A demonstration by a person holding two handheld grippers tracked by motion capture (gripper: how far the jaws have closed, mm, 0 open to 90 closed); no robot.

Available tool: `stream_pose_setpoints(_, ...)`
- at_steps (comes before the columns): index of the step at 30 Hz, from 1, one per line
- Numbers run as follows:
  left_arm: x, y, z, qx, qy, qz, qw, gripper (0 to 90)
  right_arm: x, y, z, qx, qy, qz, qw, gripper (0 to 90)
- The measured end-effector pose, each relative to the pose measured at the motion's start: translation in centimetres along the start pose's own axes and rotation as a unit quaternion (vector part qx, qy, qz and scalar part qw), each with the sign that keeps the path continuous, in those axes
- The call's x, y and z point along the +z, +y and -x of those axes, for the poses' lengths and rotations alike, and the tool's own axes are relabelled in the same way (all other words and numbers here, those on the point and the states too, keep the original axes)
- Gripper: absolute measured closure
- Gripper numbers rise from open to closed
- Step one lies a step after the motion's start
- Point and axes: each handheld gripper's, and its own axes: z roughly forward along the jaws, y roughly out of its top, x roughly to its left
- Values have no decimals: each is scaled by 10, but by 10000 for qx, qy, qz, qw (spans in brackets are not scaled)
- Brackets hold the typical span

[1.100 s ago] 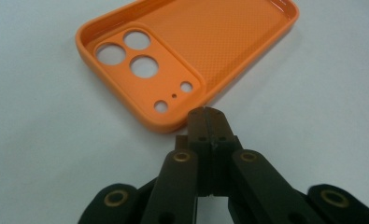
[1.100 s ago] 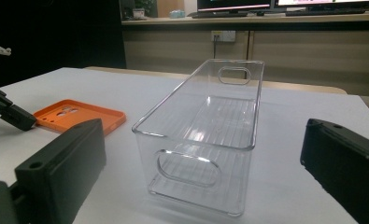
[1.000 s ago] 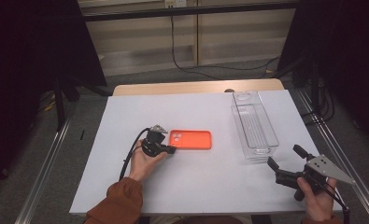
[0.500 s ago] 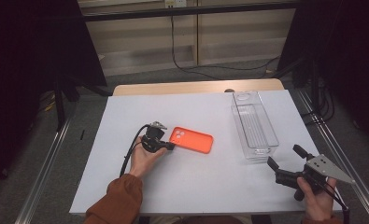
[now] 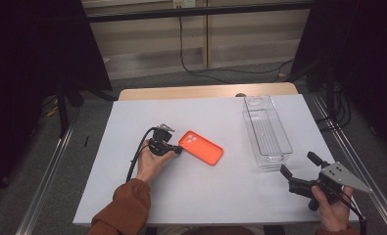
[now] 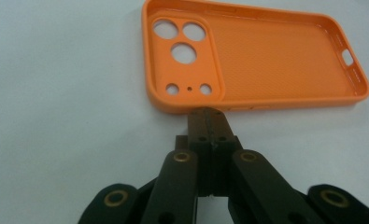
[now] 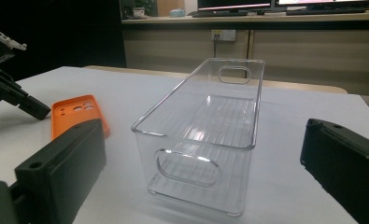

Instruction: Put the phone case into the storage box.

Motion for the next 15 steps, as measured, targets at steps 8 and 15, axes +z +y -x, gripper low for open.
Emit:
stream_pose_setpoints(8,3,5,-3,16,65,-12,10000,900,0,0,0,3,5,-1,10000,0)
stream_pose_setpoints(15,4,6,-6,38,53,5,10000,900,0,0,0,9,13,-4,10000,0)
